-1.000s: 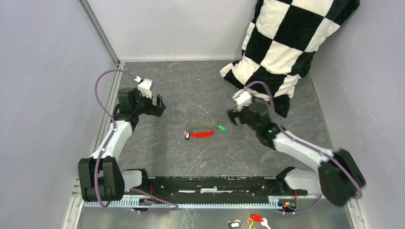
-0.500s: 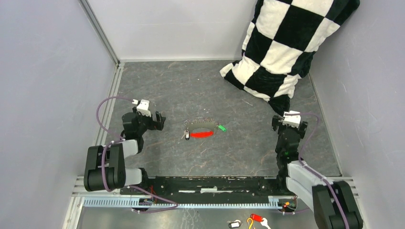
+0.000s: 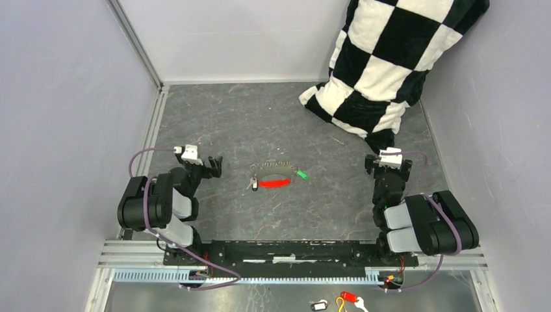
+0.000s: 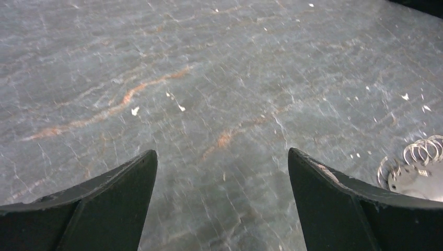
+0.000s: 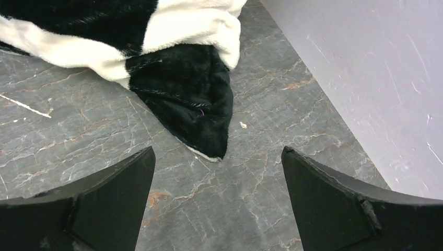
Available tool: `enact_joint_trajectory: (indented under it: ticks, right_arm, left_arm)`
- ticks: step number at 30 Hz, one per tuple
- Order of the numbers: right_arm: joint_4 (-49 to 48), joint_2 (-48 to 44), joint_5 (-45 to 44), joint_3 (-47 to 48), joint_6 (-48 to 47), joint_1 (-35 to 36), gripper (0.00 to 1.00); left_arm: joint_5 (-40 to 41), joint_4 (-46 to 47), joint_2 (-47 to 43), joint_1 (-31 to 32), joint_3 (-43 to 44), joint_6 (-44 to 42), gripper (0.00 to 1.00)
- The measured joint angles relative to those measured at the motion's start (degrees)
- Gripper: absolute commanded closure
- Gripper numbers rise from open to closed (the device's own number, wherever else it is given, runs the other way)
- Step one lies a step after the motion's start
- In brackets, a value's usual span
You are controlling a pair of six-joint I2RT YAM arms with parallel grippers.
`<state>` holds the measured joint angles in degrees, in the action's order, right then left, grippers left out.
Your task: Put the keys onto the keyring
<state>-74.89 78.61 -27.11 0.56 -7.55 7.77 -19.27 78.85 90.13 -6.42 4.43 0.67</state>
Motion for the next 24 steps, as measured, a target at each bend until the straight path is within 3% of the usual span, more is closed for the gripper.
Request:
enact_joint_trajectory:
  ticks: [7,24]
  right_arm:
    - [-0.87,0.37,1.4,-0.02,-0.28,-0.02,0.02]
    - [-1.36,0.37,1.49,-0.02,-0.31,-0.02,0.02]
  left_arm:
    - [4.83,-6.56,-0.39,2.73,8.24,0.35,0.0]
    - [7.19,-9.79,-0.83,3.56,8.24,0.35,0.0]
